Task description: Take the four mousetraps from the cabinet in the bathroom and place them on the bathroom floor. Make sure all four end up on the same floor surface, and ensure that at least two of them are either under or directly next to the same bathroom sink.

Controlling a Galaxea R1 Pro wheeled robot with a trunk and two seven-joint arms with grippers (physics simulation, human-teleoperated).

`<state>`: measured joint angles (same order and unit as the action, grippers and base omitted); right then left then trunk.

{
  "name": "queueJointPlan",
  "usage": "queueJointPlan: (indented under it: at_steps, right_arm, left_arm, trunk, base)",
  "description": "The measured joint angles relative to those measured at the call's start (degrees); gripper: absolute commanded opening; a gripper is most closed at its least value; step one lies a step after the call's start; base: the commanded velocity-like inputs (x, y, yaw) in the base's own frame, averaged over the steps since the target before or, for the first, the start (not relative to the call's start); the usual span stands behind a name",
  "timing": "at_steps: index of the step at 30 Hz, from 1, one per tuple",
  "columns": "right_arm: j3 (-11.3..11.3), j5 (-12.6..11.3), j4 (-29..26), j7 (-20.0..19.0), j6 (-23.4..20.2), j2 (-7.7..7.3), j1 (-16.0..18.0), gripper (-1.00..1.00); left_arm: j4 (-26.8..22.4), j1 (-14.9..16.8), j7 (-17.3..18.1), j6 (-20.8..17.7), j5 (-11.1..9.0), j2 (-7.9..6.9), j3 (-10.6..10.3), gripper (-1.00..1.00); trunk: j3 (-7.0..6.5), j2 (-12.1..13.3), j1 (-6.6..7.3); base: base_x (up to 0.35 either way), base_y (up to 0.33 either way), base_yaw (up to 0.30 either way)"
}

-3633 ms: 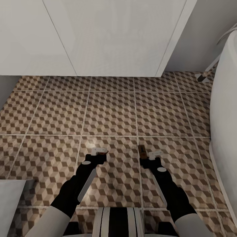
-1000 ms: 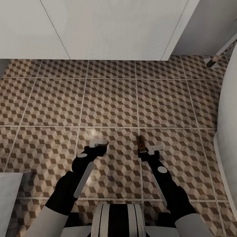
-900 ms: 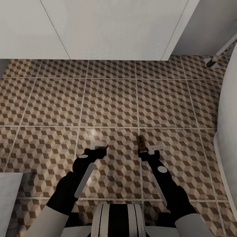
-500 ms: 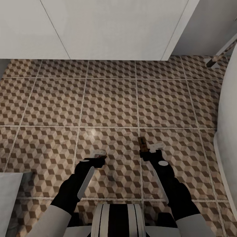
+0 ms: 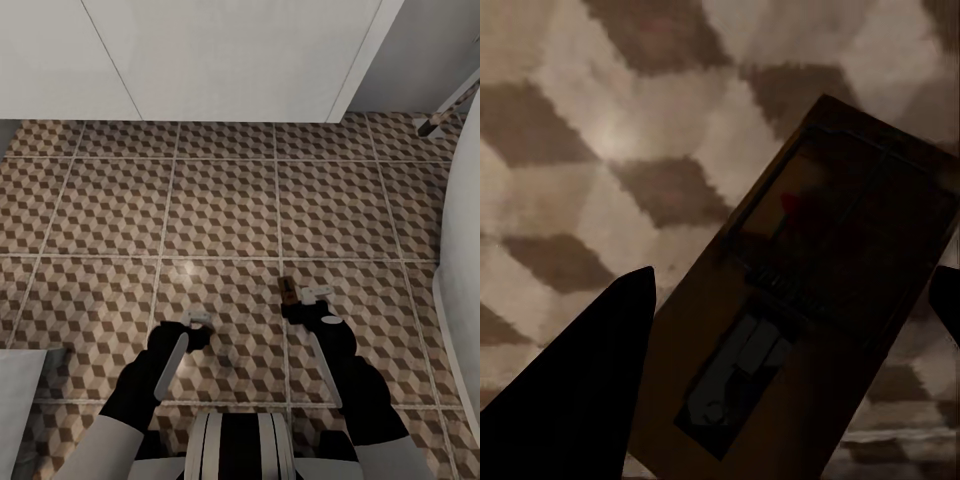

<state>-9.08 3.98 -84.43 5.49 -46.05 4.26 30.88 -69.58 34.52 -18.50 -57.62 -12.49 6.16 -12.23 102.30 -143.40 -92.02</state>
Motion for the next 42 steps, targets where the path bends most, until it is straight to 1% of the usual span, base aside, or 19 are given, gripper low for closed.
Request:
queueJointPlan:
  at_steps: [3, 7, 21, 29, 42]
  right_arm:
    - [0.0, 0.0, -0.79, -0.02, -2.9, 0.16, 0.02, -1.0]
    - [-0.01, 0.0, -1.84, -0.06, -3.99, 0.21, 0.0, -1.0]
    - [-0.14, 0.0, -2.22, -0.12, -4.16, 0.22, 0.02, -1.0]
    - [-0.25, 0.01, -4.05, -0.05, -4.27, 0.22, 0.0, -1.0]
    - [-0.23, 0.01, -5.31, -0.04, -4.44, 0.22, 0.03, -1.0]
  left_arm:
    - [-2.33, 0.0, -0.06, -0.16, -0.01, 0.06, 0.04, -1.0]
    - [-4.06, 0.0, -0.08, -0.26, -0.03, 0.07, 0.06, -1.0]
    - [-6.94, 0.0, -0.08, -0.28, -0.03, 0.03, -0.13, -1.0]
    - [-11.57, 0.0, -0.08, -0.31, 0.0, -0.32, -0.37, -1.0]
    - [-12.04, 0.0, -0.08, -0.38, -0.1, -0.21, -0.56, -1.0]
  trunk:
    - [0.0, 0.0, 0.0]
    - [0.0, 0.0, 0.0]
    - [0.0, 0.0, 0.0]
    - [0.0, 0.0, 0.0]
    - [0.0, 0.0, 0.0]
  base:
    - [0.0, 0.0, 0.0]
    - [0.0, 0.0, 0.0]
    - [0.0, 0.0, 0.0]
    - [0.0, 0.0, 0.0]
    - [0.0, 0.0, 0.0]
